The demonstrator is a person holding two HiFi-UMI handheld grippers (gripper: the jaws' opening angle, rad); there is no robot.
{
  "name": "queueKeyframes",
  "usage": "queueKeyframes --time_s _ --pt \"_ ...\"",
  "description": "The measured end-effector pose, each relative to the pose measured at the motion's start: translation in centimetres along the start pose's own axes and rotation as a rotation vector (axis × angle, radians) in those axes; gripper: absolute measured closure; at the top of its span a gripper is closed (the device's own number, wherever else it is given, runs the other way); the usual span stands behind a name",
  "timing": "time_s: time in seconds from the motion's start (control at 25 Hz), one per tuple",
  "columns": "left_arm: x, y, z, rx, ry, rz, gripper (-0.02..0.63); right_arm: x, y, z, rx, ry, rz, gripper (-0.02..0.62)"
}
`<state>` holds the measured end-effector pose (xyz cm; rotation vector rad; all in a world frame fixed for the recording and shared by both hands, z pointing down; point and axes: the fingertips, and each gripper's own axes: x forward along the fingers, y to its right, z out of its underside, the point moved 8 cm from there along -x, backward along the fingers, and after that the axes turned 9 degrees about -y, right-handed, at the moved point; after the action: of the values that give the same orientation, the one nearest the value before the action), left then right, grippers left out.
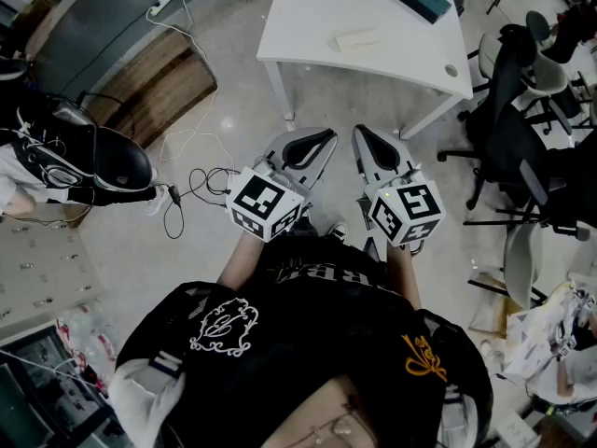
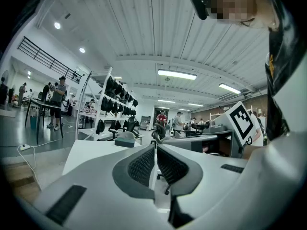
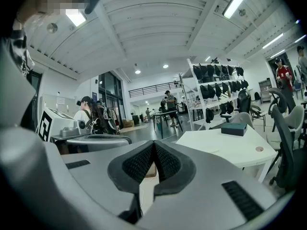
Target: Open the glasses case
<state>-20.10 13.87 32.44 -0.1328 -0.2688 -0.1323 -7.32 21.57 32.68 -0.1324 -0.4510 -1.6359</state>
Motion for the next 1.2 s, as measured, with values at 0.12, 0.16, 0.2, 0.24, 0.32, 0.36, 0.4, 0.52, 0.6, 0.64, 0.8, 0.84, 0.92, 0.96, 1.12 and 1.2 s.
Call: queueKeyframes --time_s 0.12,0.16,0.2,0.24,0.32,0.36,0.4,0.52,0.6,0.64,0.8,0.84,0.92,0.96,1.12,1.2 --pt "-0.2 0.2 0.1 0.001 -0.005 -0.002 0.575 -0.1 -0.3 0.0 -0.007 -0.005 -0.006 0.584" --pt "-0.2 0.3 0.1 0.001 -0.006 -0.001 0.575 -0.1 -0.3 0.1 -0.007 -0.007 -0.007 0.584" --pt "-0.2 0.3 0.2 0.001 -0.007 0.000 0.575 -0.1 -0.3 0.1 -0.007 -0.009 -0.007 0.584" --pt "-0.2 0.4 0.2 0.001 -0.008 0.001 0.575 -0.1 -0.3 0.2 -0.005 -0.012 -0.007 0.584" --pt "-0.1 0.3 0.4 0.002 -0.011 0.001 0.575 0.1 -0.3 0.4 -0.002 -0.018 -0.002 0.584" --pt "-0.1 0.2 0.4 0.003 -0.014 0.001 0.575 0.3 -0.4 0.4 -0.006 -0.019 0.005 0.584" --pt "-0.1 0.0 0.5 0.004 -0.017 0.000 0.575 0.5 -0.6 0.4 -0.015 -0.021 0.015 0.583" --pt "-0.3 -0.7 0.8 0.000 -0.024 -0.002 0.575 1.4 -1.3 0.3 -0.070 -0.037 0.049 0.583" --pt "-0.5 -1.2 0.9 -0.004 -0.026 -0.006 0.575 2.1 -1.7 0.3 -0.092 -0.043 0.060 0.583" --pt "-0.6 -1.5 1.0 -0.005 -0.027 -0.009 0.575 2.4 -1.9 0.4 -0.094 -0.044 0.057 0.583" --pt "-1.0 -3.0 1.2 -0.009 -0.029 -0.013 0.575 3.7 -2.3 0.3 -0.087 -0.047 0.035 0.583" --pt "-1.0 -3.4 1.2 -0.010 -0.028 -0.014 0.575 4.1 -2.3 0.2 -0.089 -0.049 0.036 0.583" --pt "-1.2 -4.2 1.3 -0.010 -0.025 -0.013 0.575 4.8 -2.3 0.1 -0.095 -0.051 0.042 0.583" --pt "-1.3 -4.6 1.3 -0.009 -0.023 -0.012 0.575 5.1 -2.4 0.1 -0.094 -0.050 0.045 0.583" --pt "-2.0 -6.1 1.8 -0.002 -0.023 -0.002 0.575 6.3 -2.9 0.3 -0.065 -0.045 0.051 0.583" --pt "-2.4 -6.8 2.0 0.001 -0.029 0.005 0.575 6.7 -3.1 0.5 -0.042 -0.043 0.058 0.583"
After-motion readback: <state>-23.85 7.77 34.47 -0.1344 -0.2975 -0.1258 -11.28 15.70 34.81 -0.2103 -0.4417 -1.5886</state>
